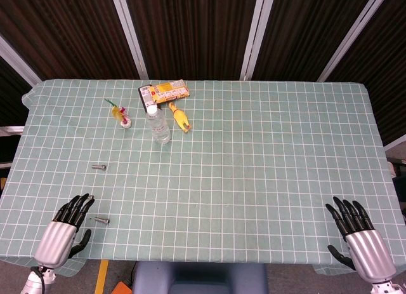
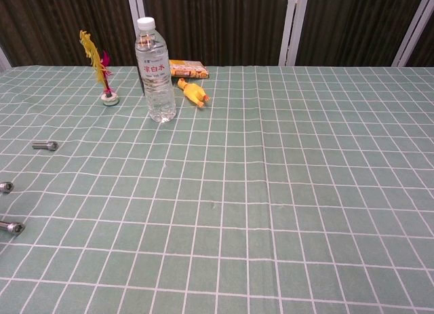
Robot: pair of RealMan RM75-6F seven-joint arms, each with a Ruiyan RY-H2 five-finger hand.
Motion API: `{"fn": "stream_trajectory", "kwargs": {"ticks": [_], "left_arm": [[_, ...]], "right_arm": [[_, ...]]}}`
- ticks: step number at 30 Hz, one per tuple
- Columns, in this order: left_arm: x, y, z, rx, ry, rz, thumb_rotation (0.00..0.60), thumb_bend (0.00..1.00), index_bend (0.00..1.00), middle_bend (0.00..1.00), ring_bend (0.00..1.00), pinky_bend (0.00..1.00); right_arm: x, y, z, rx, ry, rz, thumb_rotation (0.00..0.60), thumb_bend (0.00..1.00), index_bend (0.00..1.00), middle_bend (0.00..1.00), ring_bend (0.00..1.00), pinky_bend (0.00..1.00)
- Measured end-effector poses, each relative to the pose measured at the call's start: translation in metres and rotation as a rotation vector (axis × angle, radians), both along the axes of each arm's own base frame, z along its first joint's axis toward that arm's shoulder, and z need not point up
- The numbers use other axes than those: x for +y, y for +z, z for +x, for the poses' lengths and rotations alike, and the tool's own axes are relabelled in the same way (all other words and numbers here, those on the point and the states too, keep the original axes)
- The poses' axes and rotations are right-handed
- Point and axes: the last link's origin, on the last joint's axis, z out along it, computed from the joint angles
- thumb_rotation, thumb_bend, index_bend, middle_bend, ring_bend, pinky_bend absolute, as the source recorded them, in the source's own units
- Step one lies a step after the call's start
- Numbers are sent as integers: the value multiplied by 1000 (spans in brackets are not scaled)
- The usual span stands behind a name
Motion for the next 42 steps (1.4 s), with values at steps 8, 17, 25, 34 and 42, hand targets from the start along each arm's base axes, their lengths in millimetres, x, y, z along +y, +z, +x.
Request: {"fn": "stream_trajectory", "kwargs": {"ticks": [8, 17, 25, 34, 42], "left_arm": [[0, -4, 1, -3, -12, -10, 600, 469, 9, 35, 33, 233], [6, -29, -6, -28, -75, -21, 600, 469, 297, 909, 876, 1000], [22, -63, -26, -50, -37, -102, 600, 469, 396, 1000, 1000, 1000], [38, -69, -51, -24, 9, -79, 600, 469, 440, 1000, 1000, 1000], [41, -58, -72, -12, 61, -73, 600, 468, 437, 1000, 1000, 1000]], "right_arm": [[1, 1, 1, -4, 3, -4, 600, 283, 0, 0, 0, 0], [7, 3, 3, -10, 24, -16, 600, 283, 0, 0, 0, 0], [13, 3, 4, -5, 45, -25, 600, 282, 0, 0, 0, 0], [15, 2, 4, -3, 46, -21, 600, 282, 0, 0, 0, 0], [15, -1, 4, 6, 45, -15, 600, 283, 0, 0, 0, 0]]}}
